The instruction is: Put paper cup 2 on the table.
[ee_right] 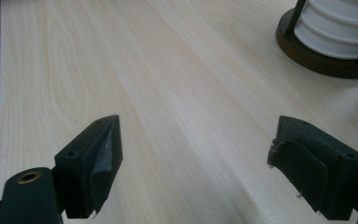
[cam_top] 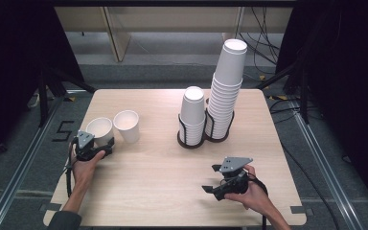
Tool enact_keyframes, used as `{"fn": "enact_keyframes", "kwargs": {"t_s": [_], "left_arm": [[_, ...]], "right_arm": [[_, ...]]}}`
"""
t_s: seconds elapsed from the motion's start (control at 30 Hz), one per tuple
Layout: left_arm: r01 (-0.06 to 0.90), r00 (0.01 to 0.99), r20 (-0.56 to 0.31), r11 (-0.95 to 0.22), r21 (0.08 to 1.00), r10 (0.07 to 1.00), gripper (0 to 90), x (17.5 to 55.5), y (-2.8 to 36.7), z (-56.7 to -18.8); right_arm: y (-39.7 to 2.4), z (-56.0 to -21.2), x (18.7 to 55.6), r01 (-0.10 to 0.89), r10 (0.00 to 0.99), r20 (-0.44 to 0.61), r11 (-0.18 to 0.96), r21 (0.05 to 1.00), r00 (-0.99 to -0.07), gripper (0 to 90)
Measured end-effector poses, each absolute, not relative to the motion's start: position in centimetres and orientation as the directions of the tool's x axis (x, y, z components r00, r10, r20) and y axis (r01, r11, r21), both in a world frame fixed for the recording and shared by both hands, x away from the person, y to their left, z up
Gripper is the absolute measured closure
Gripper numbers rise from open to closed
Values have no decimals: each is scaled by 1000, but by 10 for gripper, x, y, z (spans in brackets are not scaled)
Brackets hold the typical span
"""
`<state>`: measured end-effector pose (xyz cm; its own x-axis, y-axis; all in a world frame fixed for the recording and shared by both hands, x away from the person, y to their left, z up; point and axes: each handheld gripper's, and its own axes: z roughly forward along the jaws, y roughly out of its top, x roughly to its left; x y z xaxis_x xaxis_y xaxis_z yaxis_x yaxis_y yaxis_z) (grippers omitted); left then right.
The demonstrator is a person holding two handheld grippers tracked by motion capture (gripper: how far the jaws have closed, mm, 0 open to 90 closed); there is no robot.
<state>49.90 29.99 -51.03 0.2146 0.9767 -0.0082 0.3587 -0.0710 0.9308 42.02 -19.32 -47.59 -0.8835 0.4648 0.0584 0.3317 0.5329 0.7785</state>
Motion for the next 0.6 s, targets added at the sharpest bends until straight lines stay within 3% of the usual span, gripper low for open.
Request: {"fn": "enact_keyframes", "kwargs": {"t_s": [0.6], "left_arm": [[426,255,-53,-63,903,965,144,465,299,-493]], "right_arm": [[-197,-475,417,325,471,44,535,780,-881,168]]}}
